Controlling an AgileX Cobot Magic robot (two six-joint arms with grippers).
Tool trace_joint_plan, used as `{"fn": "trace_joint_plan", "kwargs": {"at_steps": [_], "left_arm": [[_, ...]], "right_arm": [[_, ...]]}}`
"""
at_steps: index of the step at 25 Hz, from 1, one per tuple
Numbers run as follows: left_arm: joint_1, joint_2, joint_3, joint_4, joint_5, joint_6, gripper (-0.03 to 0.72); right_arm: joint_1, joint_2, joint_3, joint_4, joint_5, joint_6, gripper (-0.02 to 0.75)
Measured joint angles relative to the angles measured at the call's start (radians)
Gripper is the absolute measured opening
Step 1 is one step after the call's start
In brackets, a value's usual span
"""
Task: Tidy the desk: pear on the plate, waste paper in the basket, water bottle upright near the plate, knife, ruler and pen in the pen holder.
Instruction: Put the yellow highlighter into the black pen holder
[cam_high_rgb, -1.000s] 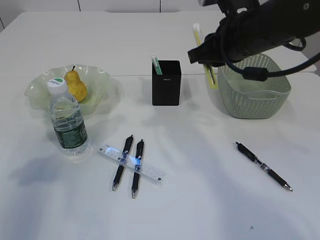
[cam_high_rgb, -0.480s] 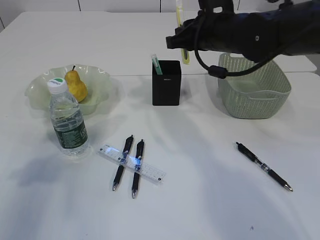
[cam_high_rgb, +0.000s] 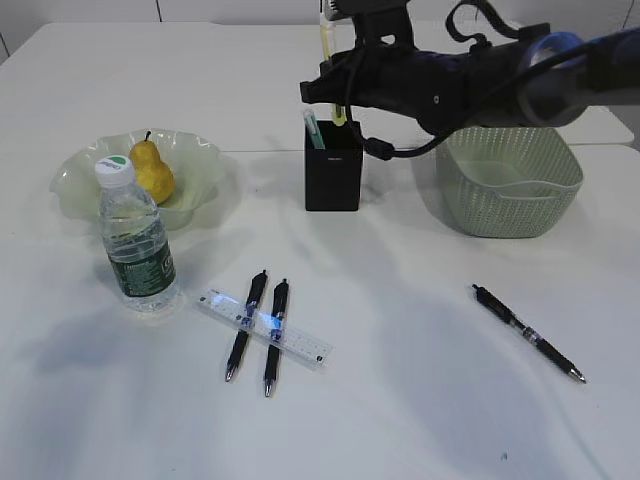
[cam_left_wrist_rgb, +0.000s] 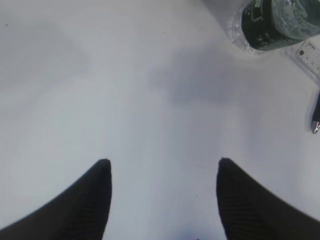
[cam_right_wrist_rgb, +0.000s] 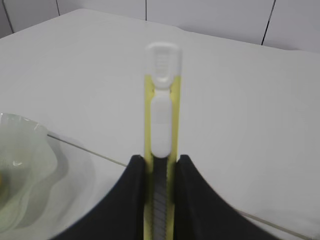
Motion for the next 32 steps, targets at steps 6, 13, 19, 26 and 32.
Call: {"fn": "trace_joint_plan", "kwargs": {"at_steps": [6,13,19,26,32], "left_arm": [[0.000,0.000,0.000,0.000,0.000,0.000,0.467],[0.000,0.000,0.000,0.000,0.000,0.000,0.466],[0.000,0.000,0.000,0.000,0.000,0.000,0.466],[0.000,0.000,0.000,0.000,0.000,0.000,0.466],[0.000,0.000,0.000,0.000,0.006,0.000,0.466]], "right_arm": [[0.000,0.086,-0.020,0.000,-0.090,0.002,0.106],[0.000,0.133,-0.023,0.000,-0.109,0.002,0.106],[0.000,0.145,-0.025,0.034,-0.132,0.004,0.111],[0.000,0.145,-0.027,0.040,-0.134,0.005,0.185],[-0.008,0.145,-0.027,0.045,-0.134,0.006,0.235]]}}
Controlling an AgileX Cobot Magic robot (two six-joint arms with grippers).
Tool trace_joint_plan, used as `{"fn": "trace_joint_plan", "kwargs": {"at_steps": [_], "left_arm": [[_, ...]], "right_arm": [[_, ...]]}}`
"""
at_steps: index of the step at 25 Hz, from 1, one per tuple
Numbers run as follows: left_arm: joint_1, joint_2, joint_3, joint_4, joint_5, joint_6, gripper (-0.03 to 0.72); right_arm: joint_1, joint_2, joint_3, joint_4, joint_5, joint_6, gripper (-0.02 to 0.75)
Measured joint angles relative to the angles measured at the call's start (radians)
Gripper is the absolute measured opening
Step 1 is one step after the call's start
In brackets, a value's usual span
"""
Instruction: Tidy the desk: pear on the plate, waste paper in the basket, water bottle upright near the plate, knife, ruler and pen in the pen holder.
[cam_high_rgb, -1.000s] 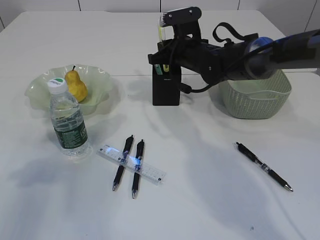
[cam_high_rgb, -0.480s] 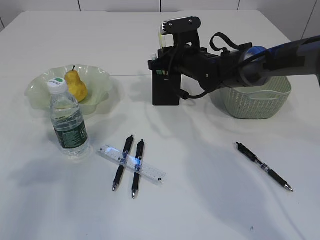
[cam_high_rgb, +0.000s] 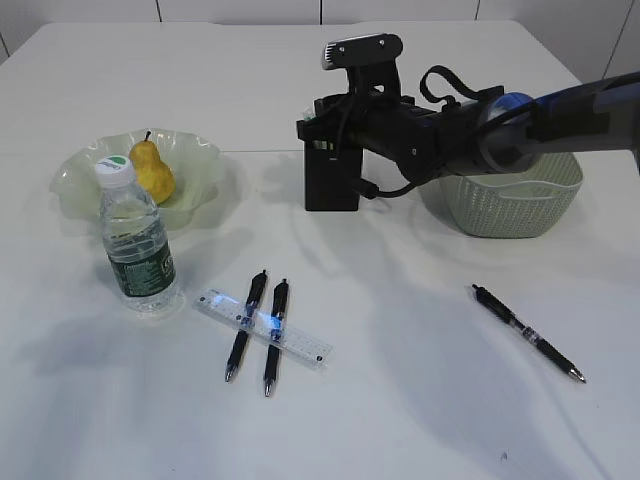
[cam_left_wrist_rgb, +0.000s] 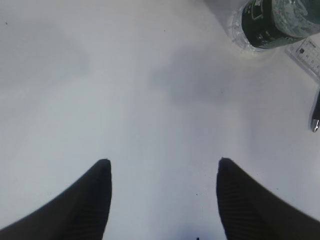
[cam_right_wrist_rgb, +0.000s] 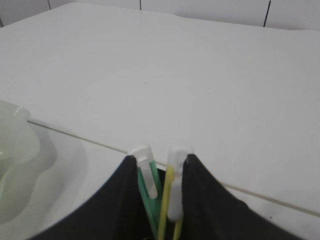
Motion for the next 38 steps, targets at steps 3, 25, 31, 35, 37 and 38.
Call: {"fn": "trace_joint_plan", "kwargs": {"at_steps": [3,25,31,35,37,38], "left_arm": [[0.000,0.000,0.000,0.000,0.006,0.000,0.466],[0.000,0.000,0.000,0.000,0.012,0.000,0.466],[0.000,0.000,0.000,0.000,0.002,0.000,0.467],[0.000,0.000,0.000,0.000,0.000,0.000,0.466],[0.000,0.000,0.000,0.000,0.000,0.000,0.466],[0.000,0.000,0.000,0.000,0.000,0.000,0.466]], "right_arm": [[-0.007,0.000,0.000,0.014,0.002,0.025,0.239],[-0.026,-0.367,0.000,-0.027,0.885,0.020,0.241],[-0.026,-0.472,0.000,-0.015,1.189,0.003,0.241],[-0.026,-0.505,0.000,-0.011,1.330,-0.007,0.241],[-0.019,-0.514,0.000,-0.011,1.369,-0.025,0.241],[-0.009,-0.519,0.000,-0.013,1.383,-0.035,0.241]]}}
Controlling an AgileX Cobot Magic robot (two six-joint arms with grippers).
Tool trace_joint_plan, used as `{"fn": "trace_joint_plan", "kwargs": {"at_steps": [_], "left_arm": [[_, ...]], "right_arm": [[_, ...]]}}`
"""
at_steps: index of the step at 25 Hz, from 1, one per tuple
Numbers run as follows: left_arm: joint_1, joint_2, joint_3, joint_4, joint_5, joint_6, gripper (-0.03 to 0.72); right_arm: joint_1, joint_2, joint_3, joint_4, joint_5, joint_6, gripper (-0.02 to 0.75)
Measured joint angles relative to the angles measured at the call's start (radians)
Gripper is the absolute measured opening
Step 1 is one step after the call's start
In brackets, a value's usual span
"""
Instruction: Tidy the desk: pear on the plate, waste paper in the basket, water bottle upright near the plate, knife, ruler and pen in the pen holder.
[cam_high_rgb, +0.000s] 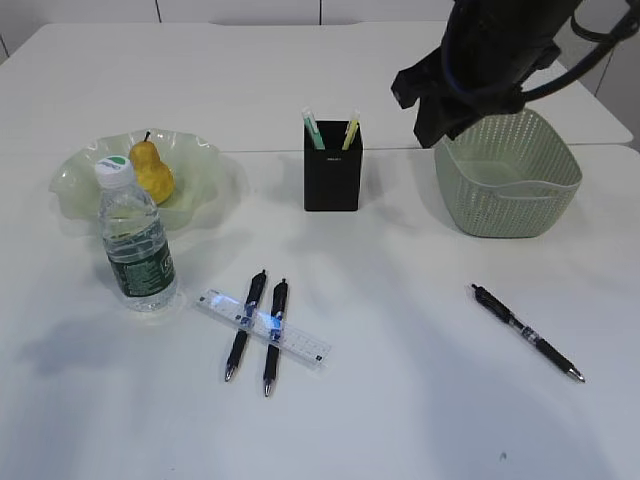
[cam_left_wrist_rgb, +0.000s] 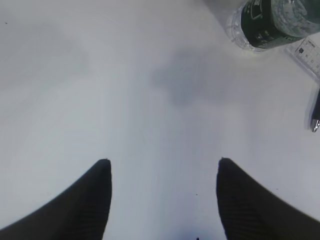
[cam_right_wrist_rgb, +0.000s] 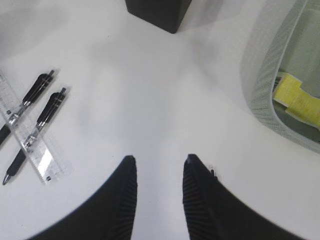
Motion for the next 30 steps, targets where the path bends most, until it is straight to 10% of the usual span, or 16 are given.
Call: {"fn": "trace_joint_plan", "kwargs": {"at_steps": [9,30], "left_arm": [[0.000,0.000,0.000,0.000,0.000,0.000,0.467],[0.000,0.000,0.000,0.000,-0.002,0.000,0.466]], "right_arm": [[0.139,-0.017,0.000,-0.009,0.010,-0.047,0.241],[0.143,-0.017,0.000,-0.015,0.033,-0.049,0.241]]}}
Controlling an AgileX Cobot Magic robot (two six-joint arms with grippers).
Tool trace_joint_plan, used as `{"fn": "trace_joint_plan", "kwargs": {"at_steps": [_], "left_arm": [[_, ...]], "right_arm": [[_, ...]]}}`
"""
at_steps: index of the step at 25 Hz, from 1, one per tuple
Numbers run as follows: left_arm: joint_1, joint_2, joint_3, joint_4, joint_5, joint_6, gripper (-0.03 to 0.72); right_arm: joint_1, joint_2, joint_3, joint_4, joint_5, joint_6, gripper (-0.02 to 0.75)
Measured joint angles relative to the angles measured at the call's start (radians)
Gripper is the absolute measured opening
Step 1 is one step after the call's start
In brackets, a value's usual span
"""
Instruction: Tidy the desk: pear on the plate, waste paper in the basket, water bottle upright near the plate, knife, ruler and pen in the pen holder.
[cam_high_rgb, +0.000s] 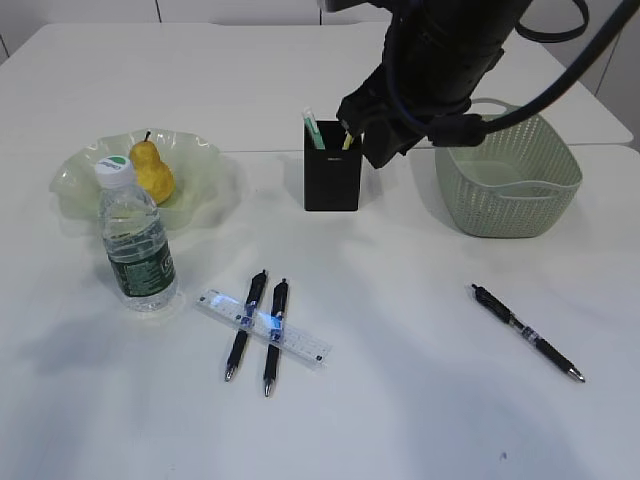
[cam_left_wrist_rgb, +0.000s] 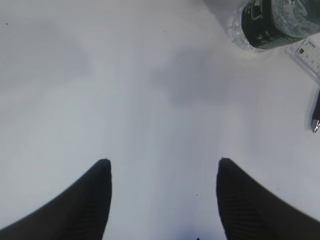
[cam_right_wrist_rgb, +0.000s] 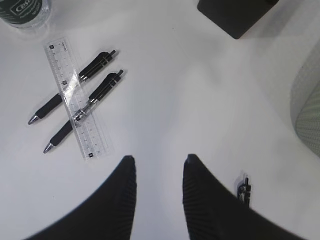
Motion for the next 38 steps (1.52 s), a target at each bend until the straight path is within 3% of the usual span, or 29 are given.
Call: {"fn": "trace_joint_plan", "kwargs": {"at_steps": [38], "left_arm": [[0.000,0.000,0.000,0.002,0.000,0.000,0.466]], "right_arm": [[0.000,0.000,0.000,0.040,0.016,-0.023,0.241]]}}
